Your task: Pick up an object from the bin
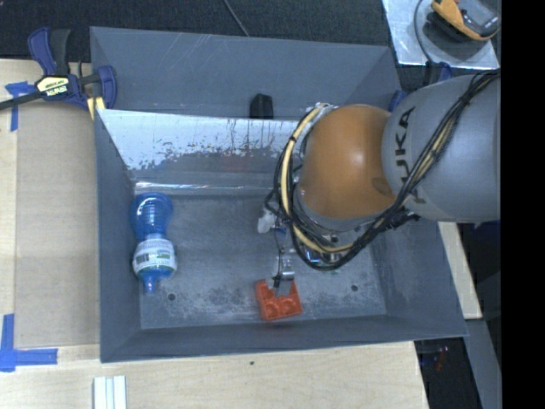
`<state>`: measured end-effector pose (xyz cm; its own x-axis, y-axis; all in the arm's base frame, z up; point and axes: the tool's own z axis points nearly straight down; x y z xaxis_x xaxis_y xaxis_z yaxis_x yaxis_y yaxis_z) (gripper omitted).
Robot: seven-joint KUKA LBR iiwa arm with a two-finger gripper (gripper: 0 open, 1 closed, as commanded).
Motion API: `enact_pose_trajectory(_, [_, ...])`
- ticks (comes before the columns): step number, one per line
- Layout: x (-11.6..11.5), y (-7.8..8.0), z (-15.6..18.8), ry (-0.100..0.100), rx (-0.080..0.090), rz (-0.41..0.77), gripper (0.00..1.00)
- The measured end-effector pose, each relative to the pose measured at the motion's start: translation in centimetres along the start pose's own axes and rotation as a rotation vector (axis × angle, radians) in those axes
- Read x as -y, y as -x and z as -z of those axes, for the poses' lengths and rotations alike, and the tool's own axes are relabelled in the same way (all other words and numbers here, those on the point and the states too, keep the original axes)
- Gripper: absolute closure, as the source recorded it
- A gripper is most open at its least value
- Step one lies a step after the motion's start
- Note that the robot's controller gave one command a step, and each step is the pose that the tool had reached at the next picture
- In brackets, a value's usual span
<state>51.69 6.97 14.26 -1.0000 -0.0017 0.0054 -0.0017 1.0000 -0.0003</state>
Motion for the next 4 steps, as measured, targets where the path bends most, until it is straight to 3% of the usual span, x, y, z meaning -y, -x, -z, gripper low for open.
enact_pose_trajectory(1, [0.0,0.2,0.4,0.001,0.008,-0.002,0.0])
enact_pose_trajectory(2, [-4.2,0.0,1.0,0.0,0.01,0.153,0.0])
enact_pose_trajectory(3, [1.2,-0.1,-1.7,0.001,0.01,0.147,0.0])
enact_pose_trajectory(4, [2.4,2.0,-1.3,0.0,0.014,0.168,0.0])
